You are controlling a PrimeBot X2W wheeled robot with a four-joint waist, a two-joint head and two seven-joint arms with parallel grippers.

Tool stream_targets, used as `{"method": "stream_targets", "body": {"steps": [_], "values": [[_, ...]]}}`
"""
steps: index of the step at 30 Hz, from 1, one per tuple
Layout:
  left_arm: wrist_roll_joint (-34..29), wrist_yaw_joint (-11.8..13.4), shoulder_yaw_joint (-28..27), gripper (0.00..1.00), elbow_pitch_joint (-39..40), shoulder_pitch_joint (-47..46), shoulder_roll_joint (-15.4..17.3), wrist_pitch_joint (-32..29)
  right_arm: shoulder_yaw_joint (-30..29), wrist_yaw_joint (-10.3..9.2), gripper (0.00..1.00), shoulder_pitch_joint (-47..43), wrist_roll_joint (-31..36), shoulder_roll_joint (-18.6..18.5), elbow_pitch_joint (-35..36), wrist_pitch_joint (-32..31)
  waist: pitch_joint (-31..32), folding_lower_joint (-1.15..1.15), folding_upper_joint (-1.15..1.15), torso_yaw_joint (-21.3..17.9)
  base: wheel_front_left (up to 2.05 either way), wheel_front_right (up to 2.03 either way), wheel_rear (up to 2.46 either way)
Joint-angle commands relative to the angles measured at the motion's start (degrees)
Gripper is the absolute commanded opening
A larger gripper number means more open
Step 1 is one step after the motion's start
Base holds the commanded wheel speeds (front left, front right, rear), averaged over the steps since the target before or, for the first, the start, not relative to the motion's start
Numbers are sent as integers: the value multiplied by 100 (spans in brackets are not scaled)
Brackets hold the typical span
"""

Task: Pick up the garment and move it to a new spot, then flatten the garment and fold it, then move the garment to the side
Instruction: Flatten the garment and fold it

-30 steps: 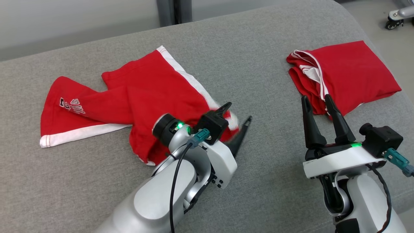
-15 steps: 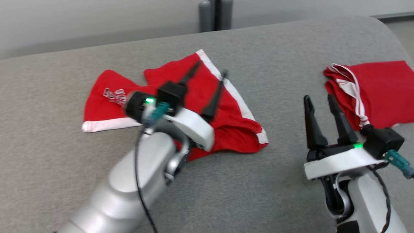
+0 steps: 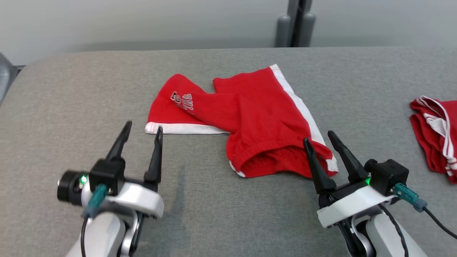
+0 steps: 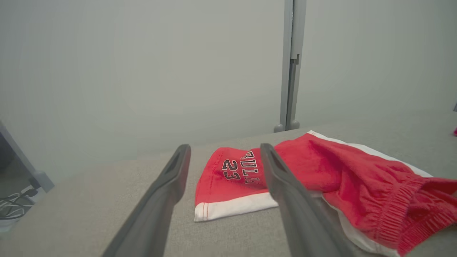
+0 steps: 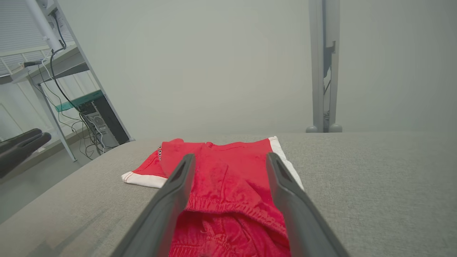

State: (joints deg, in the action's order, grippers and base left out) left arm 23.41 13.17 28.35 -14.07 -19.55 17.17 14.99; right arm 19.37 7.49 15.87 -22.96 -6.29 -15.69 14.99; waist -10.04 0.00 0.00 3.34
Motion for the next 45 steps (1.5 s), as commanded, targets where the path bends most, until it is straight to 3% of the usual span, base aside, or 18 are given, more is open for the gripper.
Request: {"method": "stream_targets", "body": {"steps": [1, 6, 14, 27, 28, 29, 30, 32, 33, 34, 40, 45], "values": [[-89, -13, -90, 100, 73, 141, -37, 22, 23, 0, 100, -26, 31, -49, -15, 26, 49, 0, 0, 119, 0, 0, 0], [-378, -237, -609, 100, 274, 673, -438, 23, 259, 0, 100, -116, -24, -52, -159, 26, 79, 0, 0, 318, 0, 0, 0], [-929, -763, -1058, 100, 54, 650, -989, 23, 1662, 0, 100, 258, -814, -272, -779, -356, -19, 0, 0, 672, 0, 0, 0], [-1253, -1156, -1500, 100, -91, 756, -1350, 24, 1931, 0, 100, 975, -892, -114, -1986, -157, -190, 0, 0, 1222, 0, 0, 0], [-1269, -1159, -1528, 100, -96, 764, -1353, 24, 1933, 0, 80, 1008, -923, -93, -2052, -141, -194, 0, 0, 1231, 0, 0, 0], [-1269, -1159, -1528, 100, -96, 764, -1353, 24, 1933, 0, 80, 1008, -923, -93, -2052, -141, -194, 0, 0, 1231, 0, 0, 0], [-1284, -1172, -1549, 100, -94, 769, -1362, 24, 1929, 0, 49, 1048, -954, -76, -2132, -128, -200, 0, 0, 1235, 0, 0, 0], [-1295, -1203, -1584, 100, -92, 777, -1382, 24, 1932, 0, 25, 1120, -983, -53, -2279, -123, -221, 0, 0, 1227, 0, 0, 0], [-1308, -1206, -1597, 100, -90, 775, -1389, 24, 1943, 0, 5, 1145, -1000, -49, -2360, -120, -230, 0, 0, 1222, 0, 0, 0], [-1316, -1212, -1605, 100, -89, 766, -1396, 24, 1961, 0, 0, 1166, -1011, -44, -2410, -104, -238, 0, 0, 1213, 0, 0, 0], [-1317, -1258, -1676, 100, -106, 712, -1412, 24, 2106, 0, 0, 1266, -1149, -39, -2501, -37, -243, 0, 0, 1069, 0, 0, 0], [-1252, -1283, -1763, 100, -158, 793, -1416, 24, 2156, 0, 0, 1119, -1441, -279, -2166, -10, -171, 0, 0, 791, 0, 0, 0]]}}
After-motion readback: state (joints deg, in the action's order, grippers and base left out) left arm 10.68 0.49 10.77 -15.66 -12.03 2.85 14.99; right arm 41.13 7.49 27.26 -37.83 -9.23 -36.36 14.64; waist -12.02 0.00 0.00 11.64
